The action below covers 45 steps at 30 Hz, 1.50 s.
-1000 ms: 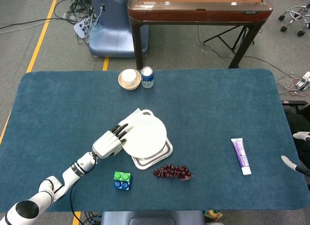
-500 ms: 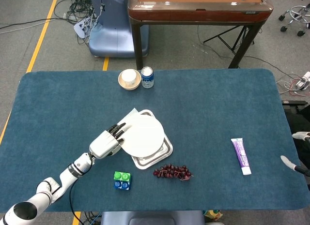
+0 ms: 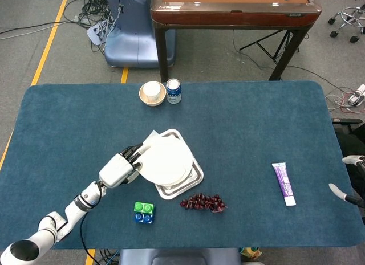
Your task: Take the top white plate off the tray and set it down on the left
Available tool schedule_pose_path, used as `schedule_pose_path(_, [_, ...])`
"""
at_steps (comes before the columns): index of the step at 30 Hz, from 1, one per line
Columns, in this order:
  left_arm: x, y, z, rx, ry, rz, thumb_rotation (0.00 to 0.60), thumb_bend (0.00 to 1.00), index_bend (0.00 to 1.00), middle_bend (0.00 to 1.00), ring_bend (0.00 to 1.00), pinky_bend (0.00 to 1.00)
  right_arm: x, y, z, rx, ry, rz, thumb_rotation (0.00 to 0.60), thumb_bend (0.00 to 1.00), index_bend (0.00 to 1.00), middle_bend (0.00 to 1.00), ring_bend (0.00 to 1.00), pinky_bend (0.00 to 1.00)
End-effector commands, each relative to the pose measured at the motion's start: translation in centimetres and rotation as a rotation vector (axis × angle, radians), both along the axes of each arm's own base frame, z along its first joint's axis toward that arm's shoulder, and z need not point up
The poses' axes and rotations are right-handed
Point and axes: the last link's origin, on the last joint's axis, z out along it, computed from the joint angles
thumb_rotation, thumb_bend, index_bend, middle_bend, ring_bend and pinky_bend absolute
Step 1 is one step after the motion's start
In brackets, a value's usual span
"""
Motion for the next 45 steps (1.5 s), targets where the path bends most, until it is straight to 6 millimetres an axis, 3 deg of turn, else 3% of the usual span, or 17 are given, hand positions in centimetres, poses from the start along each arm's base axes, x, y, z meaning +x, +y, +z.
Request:
schedule_pose_path(1, [0.0,-0.2,0.2,-0.003,-0.014,-0.005,0.600,0.44,0.65,0.04,0.00,0.20,0.0,0.0,-0.1,0.002,0.001,0.000,0.600,0.00,0.36,0.34,0.21,0.23])
schedule_pose_path(19, [1.3,-0.5,0.7,-0.012,-0.128,-0.054,0.600,0.44,0.66,0.04,0.00,0.20,0.0,-0.2,-0.4,0.016,0.005,-0.005,0.600,0.00,0.36,0.34,0.21,0.23])
schedule_pose_path(30, [2.4,0.1,0.2,-0.020,-0.140,-0.069,0.600,0.43,0.66,0.04,0.00,0.20,-0.1,-0.2,-0.3,0.012,-0.008,-0.003,0.600,0.00,0.36,0.34,0.21,0.23])
schedule_pose_path(45, [2.9,1.0,1.3,-0.006,-0.176,-0.051,0.600,0.43,0.67,0.04,0.00,0.20,-0.1,-0.1,-0.2,0.011,-0.007,-0.001,0.600,0.00,0.36,0.34,0.21,0.23])
